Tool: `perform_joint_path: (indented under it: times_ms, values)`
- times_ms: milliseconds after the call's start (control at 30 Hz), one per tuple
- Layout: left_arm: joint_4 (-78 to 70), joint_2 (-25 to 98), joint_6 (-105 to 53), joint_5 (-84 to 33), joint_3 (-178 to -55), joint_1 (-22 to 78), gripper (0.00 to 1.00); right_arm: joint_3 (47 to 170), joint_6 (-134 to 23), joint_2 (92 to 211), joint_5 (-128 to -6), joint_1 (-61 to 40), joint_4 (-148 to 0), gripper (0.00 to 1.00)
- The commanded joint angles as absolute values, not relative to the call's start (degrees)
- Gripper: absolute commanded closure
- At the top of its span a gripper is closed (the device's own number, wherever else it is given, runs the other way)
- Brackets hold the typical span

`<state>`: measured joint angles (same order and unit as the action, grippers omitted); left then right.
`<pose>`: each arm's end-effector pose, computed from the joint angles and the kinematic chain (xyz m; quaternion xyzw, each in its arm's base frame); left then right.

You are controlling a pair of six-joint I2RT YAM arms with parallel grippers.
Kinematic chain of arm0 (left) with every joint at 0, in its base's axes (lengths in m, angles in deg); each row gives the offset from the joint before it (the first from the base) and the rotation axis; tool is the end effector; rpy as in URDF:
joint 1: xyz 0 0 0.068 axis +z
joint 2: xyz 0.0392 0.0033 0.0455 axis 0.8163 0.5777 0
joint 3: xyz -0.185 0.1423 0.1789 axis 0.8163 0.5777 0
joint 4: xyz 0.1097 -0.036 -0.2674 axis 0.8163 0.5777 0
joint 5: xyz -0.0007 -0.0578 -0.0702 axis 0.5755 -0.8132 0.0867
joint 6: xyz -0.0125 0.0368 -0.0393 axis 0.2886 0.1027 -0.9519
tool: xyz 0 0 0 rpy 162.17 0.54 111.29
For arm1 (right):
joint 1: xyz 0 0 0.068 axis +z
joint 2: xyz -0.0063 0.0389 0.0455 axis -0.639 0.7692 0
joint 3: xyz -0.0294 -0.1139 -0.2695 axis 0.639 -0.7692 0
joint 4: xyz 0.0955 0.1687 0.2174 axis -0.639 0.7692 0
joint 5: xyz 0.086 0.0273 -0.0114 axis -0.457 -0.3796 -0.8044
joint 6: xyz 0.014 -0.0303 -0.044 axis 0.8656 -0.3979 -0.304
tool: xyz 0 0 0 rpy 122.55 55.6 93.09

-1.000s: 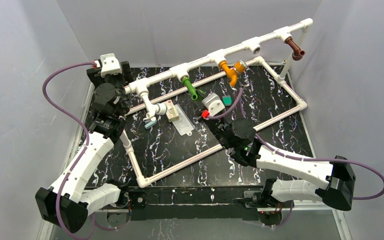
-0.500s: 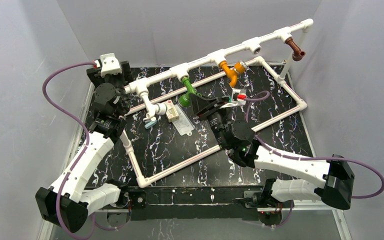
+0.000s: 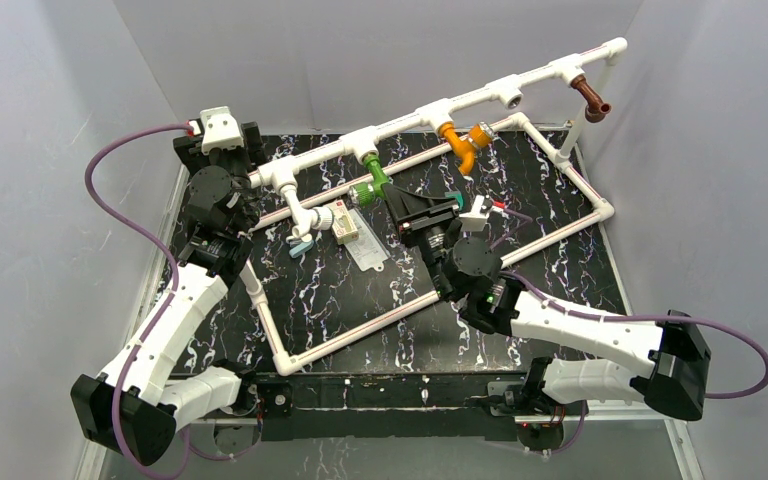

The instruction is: Install the water faucets

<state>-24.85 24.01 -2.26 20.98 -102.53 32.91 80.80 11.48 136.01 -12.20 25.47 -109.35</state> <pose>0.2573 -0.0781 0.4379 -0.0904 0.6067 0.1278 0.7794 0.1418 0.2411 0.3791 0.3621 0.5150 0.6113 0.4795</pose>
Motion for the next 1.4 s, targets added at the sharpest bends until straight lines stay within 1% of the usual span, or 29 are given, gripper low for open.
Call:
perform_joint_path:
  times_ms: [0,167,433,500,567,767,900,967,1100,1200,1300,1367]
  values:
    - [0.2,29.0,-3.3,18.2,-93.3,30.7,0.26,82.1,28.4,134.5,-15.0,24.9,-109.1,0.99]
    - [0.3,29.1,-3.3,17.9,-93.4,30.7,0.26,82.1,34.7,133.5,-16.2,24.9,-105.3,0.99]
    - [0.4,29.3,-3.3,18.0,-93.4,30.7,0.26,81.5,36.6,132.6,-16.6,24.9,-103.2,0.99]
    - [0.4,29.3,-3.3,17.9,-93.4,30.7,0.26,81.1,36.3,132.4,-16.2,24.8,-103.0,0.9]
    - [0.4,29.4,-3.3,18.0,-93.4,30.7,0.26,80.9,36.2,132.2,-16.0,24.8,-102.4,0.84]
    - [0.4,29.5,-3.3,18.0,-93.5,30.7,0.26,80.8,35.8,131.7,-16.3,24.9,-101.3,0.59]
    - [0.5,29.6,-3.3,18.0,-93.5,30.7,0.26,80.7,35.3,131.4,-16.9,24.8,-101.2,0.49]
    - [0.4,29.6,-3.2,18.0,-93.5,30.7,0.26,80.7,35.1,131.3,-17.3,24.8,-101.1,0.45]
    - [0.5,29.6,-3.2,18.0,-93.5,30.7,0.26,80.6,34.5,130.9,-17.8,24.9,-100.6,0.39]
    - [0.5,29.6,-3.3,18.1,-93.4,30.7,0.26,80.6,33.1,130.5,-18.8,24.9,-99.9,0.37]
    - [0.4,29.6,-3.2,18.0,-93.4,30.7,0.26,80.7,29.3,129.3,-20.4,24.8,-99.1,0.34]
    - [0.4,29.6,-3.2,18.1,-93.4,30.7,0.26,80.8,24.0,128.2,-21.9,24.8,-99.4,0.32]
